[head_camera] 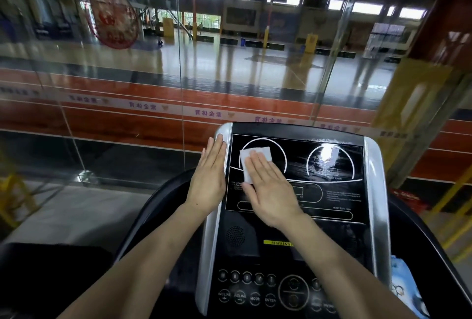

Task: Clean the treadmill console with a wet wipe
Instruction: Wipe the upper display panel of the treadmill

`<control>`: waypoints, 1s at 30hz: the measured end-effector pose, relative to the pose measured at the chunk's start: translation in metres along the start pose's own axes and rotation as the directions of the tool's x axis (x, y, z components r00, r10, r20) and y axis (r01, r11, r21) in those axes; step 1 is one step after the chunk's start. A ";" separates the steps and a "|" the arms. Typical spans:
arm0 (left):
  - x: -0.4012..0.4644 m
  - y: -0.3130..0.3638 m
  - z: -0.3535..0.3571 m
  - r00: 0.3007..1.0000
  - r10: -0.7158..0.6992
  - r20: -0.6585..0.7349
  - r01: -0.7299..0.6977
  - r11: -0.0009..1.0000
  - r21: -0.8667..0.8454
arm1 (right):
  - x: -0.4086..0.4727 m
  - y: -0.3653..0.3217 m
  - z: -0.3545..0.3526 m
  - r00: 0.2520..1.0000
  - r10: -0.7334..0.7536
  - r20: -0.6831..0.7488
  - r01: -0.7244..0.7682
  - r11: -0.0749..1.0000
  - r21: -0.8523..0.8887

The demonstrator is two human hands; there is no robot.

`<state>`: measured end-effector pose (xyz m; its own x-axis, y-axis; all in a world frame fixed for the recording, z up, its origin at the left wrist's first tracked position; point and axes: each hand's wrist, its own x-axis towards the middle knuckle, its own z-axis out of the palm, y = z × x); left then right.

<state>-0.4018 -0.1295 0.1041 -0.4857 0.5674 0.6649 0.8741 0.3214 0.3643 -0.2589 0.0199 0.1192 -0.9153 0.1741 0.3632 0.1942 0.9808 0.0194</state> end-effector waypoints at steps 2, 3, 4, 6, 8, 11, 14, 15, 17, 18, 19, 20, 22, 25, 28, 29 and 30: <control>0.001 0.000 0.001 1.000 -0.008 -0.004 0.008 1.000 -0.006 | -0.015 0.023 -0.003 0.999 0.042 -0.019 -0.042 0.999 0.009; 0.002 0.000 0.001 1.000 -0.014 -0.006 0.014 1.000 -0.010 | -0.021 0.031 -0.006 0.996 0.084 -0.032 -0.083 0.996 0.028; 0.001 0.000 0.002 1.000 -0.019 -0.010 0.019 1.000 -0.014 | -0.022 0.034 -0.008 0.991 0.124 -0.042 -0.122 0.991 0.045; 0.001 0.000 0.002 1.000 -0.017 -0.012 0.017 0.999 -0.028 | -0.013 0.026 -0.005 0.986 0.159 -0.055 -0.155 0.985 0.070; 0.000 -0.001 0.002 1.000 -0.016 -0.005 0.016 0.999 -0.039 | 0.003 0.002 -0.002 0.993 0.104 -0.050 -0.099 0.992 0.078; 0.000 -0.002 0.002 1.000 -0.003 0.000 0.003 0.999 -0.042 | 0.013 -0.023 0.000 0.998 -0.069 -0.001 0.069 0.996 0.050; -0.001 -0.002 0.003 1.000 -0.006 0.005 0.006 1.000 -0.026 | -0.006 -0.010 -0.002 0.984 -0.167 0.054 0.168 0.986 0.000; 0.000 -0.001 0.003 1.000 -0.010 0.003 0.010 1.000 -0.020 | -0.014 -0.003 -0.002 0.980 -0.185 0.067 0.186 0.982 -0.016; 0.000 0.001 0.002 1.000 -0.015 0.002 0.015 1.000 -0.001 | -0.015 0.009 -0.006 0.986 -0.155 0.054 0.158 0.987 -0.041; 0.000 0.002 0.002 1.000 -0.018 0.001 0.018 1.000 0.010 | -0.009 0.012 -0.009 0.994 -0.110 0.027 0.110 0.993 -0.038; 0.001 0.003 0.002 1.000 -0.021 0.001 0.021 1.000 0.018 | 0.000 0.012 -0.011 0.999 -0.051 0.000 0.051 0.998 -0.020; 0.001 0.003 0.002 1.000 -0.025 -0.001 0.025 0.999 0.022 | 0.009 0.009 -0.013 1.000 0.004 -0.013 -0.004 1.000 0.004; 0.000 0.005 0.003 0.999 -0.033 -0.006 0.034 0.999 0.037 | 0.018 -0.002 -0.013 1.000 0.024 -0.012 -0.023 0.999 0.045; 0.001 0.006 0.004 0.999 -0.036 -0.007 0.036 0.996 0.076 | 0.008 -0.017 -0.003 0.997 -0.076 0.015 0.075 0.996 0.048; 0.001 0.008 0.003 0.999 -0.037 -0.009 0.038 0.988 0.147 | -0.014 0.002 0.000 0.999 -0.043 -0.002 0.043 0.999 0.007; 0.001 0.009 0.002 0.999 -0.042 -0.005 0.042 0.985 0.166 | -0.023 0.017 -0.002 1.000 0.005 -0.021 -0.005 1.000 0.001; 0.001 0.010 0.001 0.999 -0.048 -0.001 0.047 0.983 0.180 | -0.035 0.035 -0.005 0.997 0.071 -0.042 -0.071 0.997 0.007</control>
<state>-0.3933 -0.1245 0.1079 -0.5272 0.5505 0.6473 0.8346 0.4789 0.2724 -0.2188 0.0478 0.1117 -0.8834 0.2397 0.4027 0.2563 0.9665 -0.0130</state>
